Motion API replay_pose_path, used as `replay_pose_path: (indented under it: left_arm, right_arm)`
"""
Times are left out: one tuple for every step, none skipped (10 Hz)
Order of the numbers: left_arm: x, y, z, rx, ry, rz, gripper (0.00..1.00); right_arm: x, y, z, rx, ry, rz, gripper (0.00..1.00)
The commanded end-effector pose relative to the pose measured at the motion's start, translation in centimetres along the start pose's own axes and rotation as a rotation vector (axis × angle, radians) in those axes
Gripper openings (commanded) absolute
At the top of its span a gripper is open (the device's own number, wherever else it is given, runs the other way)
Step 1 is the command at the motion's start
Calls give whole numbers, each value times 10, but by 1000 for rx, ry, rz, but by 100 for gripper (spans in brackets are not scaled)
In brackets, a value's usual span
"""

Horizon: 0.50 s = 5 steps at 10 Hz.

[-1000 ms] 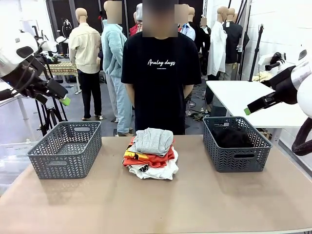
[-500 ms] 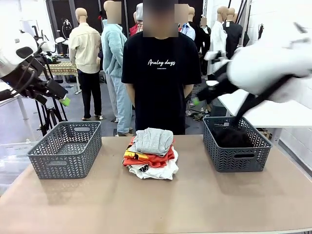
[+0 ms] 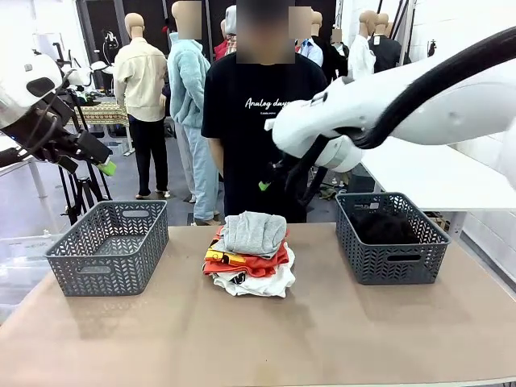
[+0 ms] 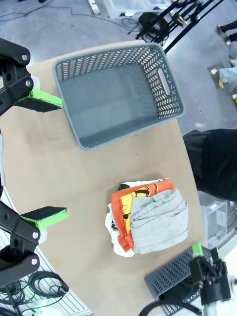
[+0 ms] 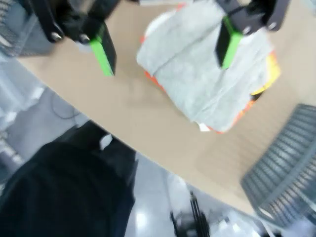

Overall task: Sort the tops and bottoms.
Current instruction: Lift clothes from the center of the table with your right hand.

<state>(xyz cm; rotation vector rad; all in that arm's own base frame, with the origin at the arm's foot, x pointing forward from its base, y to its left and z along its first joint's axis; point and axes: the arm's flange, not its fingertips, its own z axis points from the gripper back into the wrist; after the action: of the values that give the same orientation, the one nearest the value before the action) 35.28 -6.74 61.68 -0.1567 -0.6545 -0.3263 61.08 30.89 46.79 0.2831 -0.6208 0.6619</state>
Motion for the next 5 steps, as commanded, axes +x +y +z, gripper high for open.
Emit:
replay_pose_path:
  left_arm:
    - [-3,1,0,-3,-1,6,100]
    - [-3,1,0,-3,-1,6,100]
    - [-3,1,0,-3,-1,6,100]
    - [-3,1,0,-3,-1,6,100]
    - [-3,1,0,-3,-1,6,100]
  right_arm:
    - [23,16,-20,-36,115,44,100]
    - [24,23,-37,-60,155,78,100]
    - [23,30,-50,-94,187,101,100]
    - [24,38,-61,-120,235,114,100]
    - [27,48,-68,-141,290,137,100]
